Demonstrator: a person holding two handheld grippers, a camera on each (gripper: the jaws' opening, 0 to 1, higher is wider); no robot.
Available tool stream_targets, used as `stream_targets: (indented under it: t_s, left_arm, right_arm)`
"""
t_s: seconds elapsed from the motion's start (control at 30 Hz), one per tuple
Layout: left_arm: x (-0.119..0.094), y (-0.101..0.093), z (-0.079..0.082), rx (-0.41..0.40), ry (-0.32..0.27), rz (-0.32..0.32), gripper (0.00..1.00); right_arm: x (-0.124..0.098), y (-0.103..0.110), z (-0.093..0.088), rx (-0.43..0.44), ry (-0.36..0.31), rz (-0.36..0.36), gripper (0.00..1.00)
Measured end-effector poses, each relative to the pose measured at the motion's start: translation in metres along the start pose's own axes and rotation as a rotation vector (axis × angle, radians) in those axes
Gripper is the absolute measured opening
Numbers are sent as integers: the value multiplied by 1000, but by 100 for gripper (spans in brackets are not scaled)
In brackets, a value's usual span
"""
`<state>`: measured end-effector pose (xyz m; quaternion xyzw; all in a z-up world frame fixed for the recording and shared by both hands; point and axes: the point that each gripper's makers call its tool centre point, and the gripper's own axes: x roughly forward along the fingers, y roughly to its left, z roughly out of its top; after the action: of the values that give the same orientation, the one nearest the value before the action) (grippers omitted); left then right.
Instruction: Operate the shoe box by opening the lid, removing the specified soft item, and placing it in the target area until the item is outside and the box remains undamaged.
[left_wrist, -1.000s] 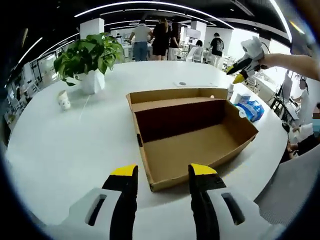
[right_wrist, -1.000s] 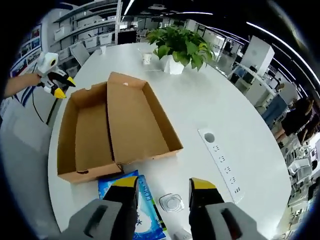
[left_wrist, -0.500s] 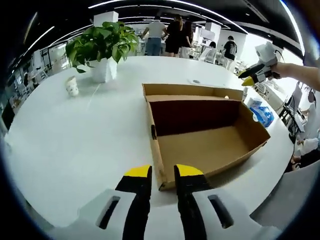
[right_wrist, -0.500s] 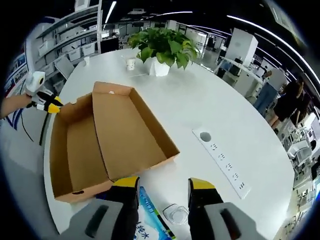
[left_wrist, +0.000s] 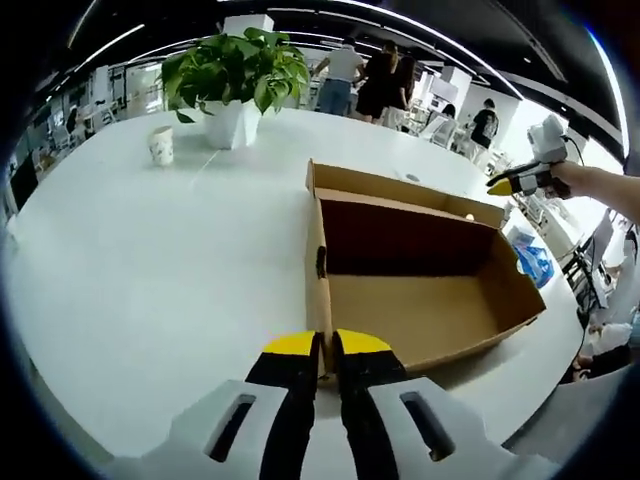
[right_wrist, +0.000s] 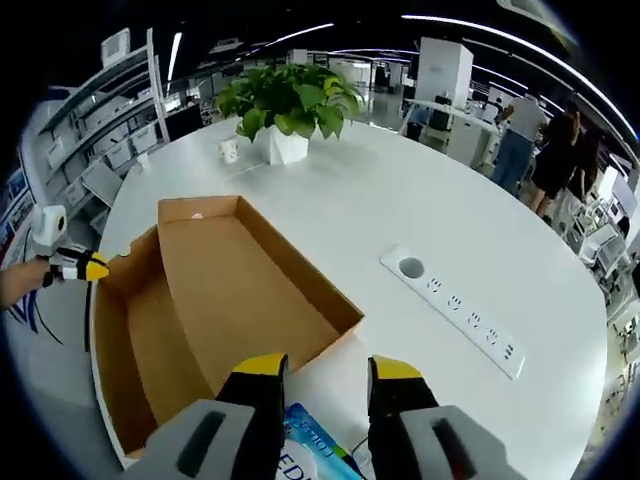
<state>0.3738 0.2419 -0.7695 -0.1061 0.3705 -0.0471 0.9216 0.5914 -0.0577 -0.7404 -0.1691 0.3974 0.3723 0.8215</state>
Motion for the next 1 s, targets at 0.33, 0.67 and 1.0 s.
stream_targets:
  t_s: [0.33,0.67,1.0]
  left_arm:
    - [4,6,1,-50,-20,39,3]
    - [3,2,0,-43,-32,55,2]
    - [4,4,0,-50,-28,56,2]
  right_arm:
    - [19,1,-2,45,4,-32,23]
    - [44,-4,-1,164,-4,-71,19]
    - [60,-10,-1,193,26,-103,16]
